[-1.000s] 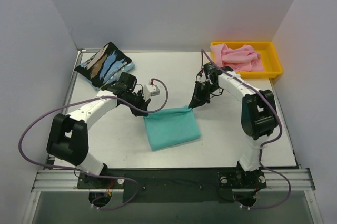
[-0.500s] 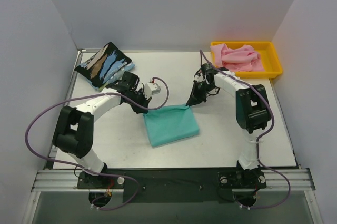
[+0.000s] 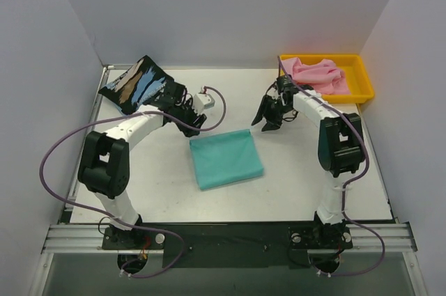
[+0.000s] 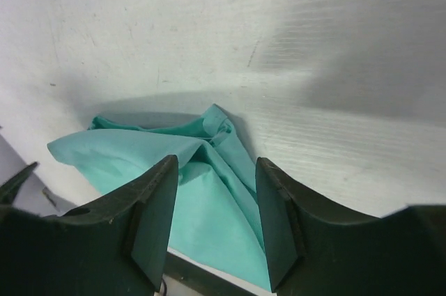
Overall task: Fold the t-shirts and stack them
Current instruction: Fold the long partially folded tshirt into a neat square
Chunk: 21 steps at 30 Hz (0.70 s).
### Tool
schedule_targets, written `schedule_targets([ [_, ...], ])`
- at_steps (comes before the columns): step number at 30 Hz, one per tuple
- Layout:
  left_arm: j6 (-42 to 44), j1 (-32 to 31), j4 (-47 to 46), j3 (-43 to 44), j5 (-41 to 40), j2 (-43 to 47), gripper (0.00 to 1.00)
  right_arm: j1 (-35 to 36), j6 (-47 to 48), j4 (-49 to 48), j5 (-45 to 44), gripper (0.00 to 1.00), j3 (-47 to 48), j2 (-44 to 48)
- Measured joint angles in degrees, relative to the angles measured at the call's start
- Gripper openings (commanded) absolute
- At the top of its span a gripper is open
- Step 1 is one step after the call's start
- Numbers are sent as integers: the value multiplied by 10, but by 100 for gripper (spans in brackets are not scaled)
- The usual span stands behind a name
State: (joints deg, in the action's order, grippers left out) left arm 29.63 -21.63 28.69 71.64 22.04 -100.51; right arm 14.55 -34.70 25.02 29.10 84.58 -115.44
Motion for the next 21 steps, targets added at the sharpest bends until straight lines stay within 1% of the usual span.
schedule_targets([
  [1,-2,3,2,16,-7,-1,61,-3,8,1,-16,41,0,10],
  [2,-6,6,3,31,-11,-1,57,-4,17,2,-33,33,-1,25],
  [3,-10,10,7,46,-14,-1,45,-3,28,1,-47,28,-4,43],
  [4,-17,13,8,56,-15,1,36,0,39,-2,-60,19,-11,67],
  [5,-24,15,10,61,-13,5,26,5,49,-5,-68,16,-21,89],
  [7,-38,16,26,55,-2,20,18,29,69,-14,-78,2,-52,149],
  [8,-42,13,30,47,5,27,16,41,74,-17,-76,0,-61,164],
  [10,-50,1,35,16,20,46,15,72,80,-27,-68,0,-71,179],
  [12,-55,-14,42,-15,29,53,14,99,80,-41,-54,0,-71,158],
  [14,-55,-27,43,-37,33,45,14,111,79,-48,-47,0,-62,111],
  [16,-55,-28,42,-44,31,29,13,108,76,-49,-46,0,-44,53],
  [19,-55,-17,20,-41,21,-10,13,95,71,-47,-49,0,-10,-29],
  [21,-56,-6,5,-34,13,-39,14,86,63,-42,-40,0,12,-61],
])
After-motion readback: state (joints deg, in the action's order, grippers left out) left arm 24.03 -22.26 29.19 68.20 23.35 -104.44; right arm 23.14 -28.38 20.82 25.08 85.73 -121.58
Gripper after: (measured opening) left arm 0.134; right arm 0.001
